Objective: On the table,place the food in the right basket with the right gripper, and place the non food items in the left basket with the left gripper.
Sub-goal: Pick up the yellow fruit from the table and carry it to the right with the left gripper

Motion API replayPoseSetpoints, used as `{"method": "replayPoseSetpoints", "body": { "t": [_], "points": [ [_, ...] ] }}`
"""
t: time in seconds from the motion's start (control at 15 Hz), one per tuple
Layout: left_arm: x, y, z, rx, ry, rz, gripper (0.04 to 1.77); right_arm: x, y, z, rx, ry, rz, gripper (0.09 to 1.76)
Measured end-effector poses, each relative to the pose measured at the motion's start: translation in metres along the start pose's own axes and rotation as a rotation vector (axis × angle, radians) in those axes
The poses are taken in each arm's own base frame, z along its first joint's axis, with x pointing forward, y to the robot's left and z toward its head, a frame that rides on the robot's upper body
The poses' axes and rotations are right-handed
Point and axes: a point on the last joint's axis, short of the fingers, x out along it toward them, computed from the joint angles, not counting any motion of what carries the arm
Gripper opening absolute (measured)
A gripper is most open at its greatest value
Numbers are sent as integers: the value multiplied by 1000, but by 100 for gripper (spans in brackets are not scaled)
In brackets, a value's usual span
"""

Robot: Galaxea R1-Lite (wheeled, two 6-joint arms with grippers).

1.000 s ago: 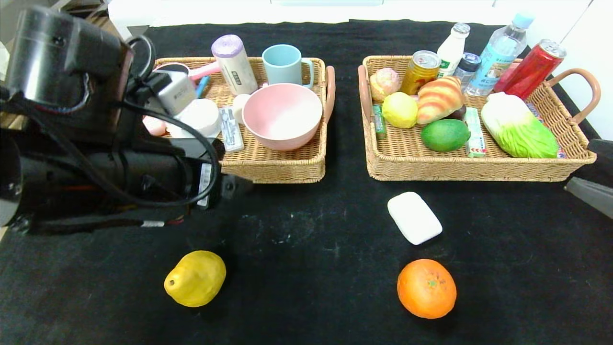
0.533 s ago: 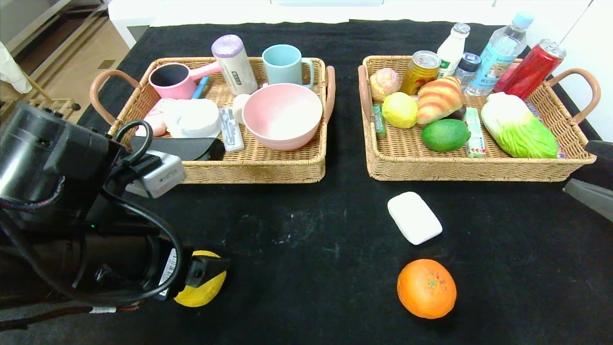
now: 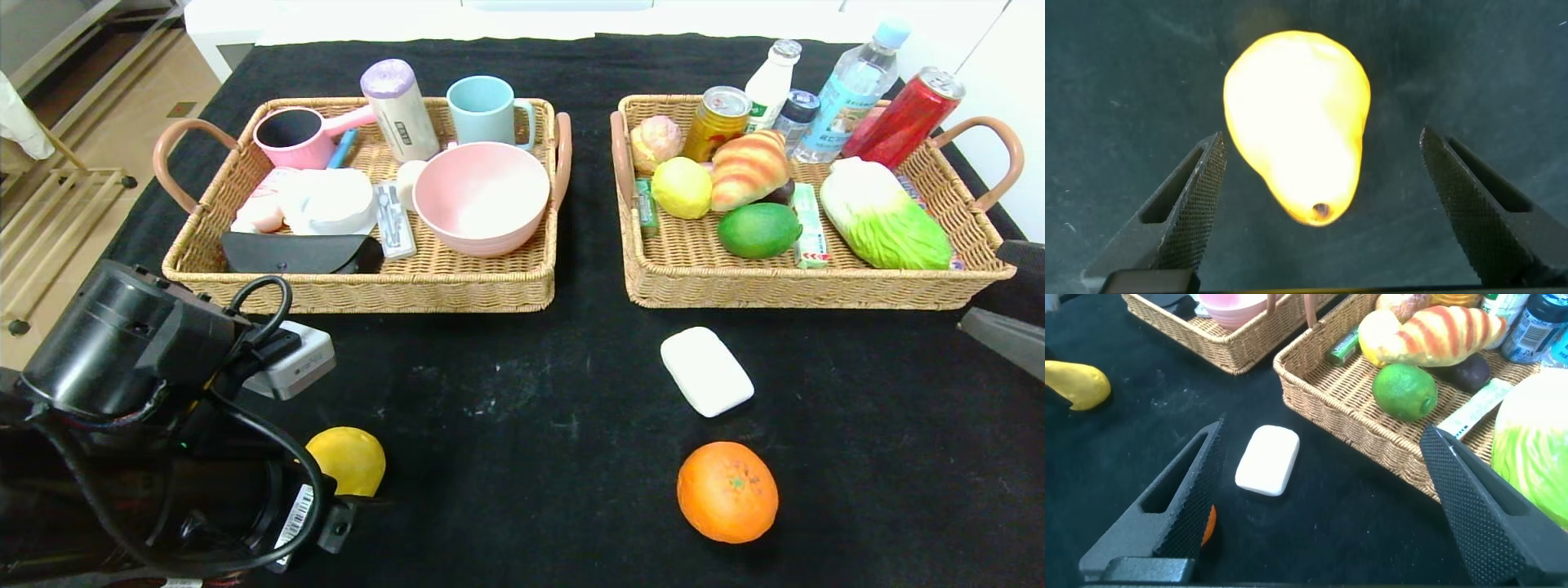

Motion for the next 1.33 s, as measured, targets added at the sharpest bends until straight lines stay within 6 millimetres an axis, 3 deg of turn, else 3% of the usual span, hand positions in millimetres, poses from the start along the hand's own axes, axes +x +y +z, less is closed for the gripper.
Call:
{"method": "replayPoseSetpoints", "body": {
  "t": [0.73,0.8,1.0,1.33],
  "points": [
    [24,-1,4,-3,44,34,171,0,0,0,1,1,0,171],
    [25,-1,4,-3,50,35,166,0,0,0,1,1,0,171],
    [28,-1,3,0,60,36,117,0,0,-1,2,1,0,171],
    [29,-1,3,0,64,36,105,1,0,-1,3,2,4,171]
  ]
}}
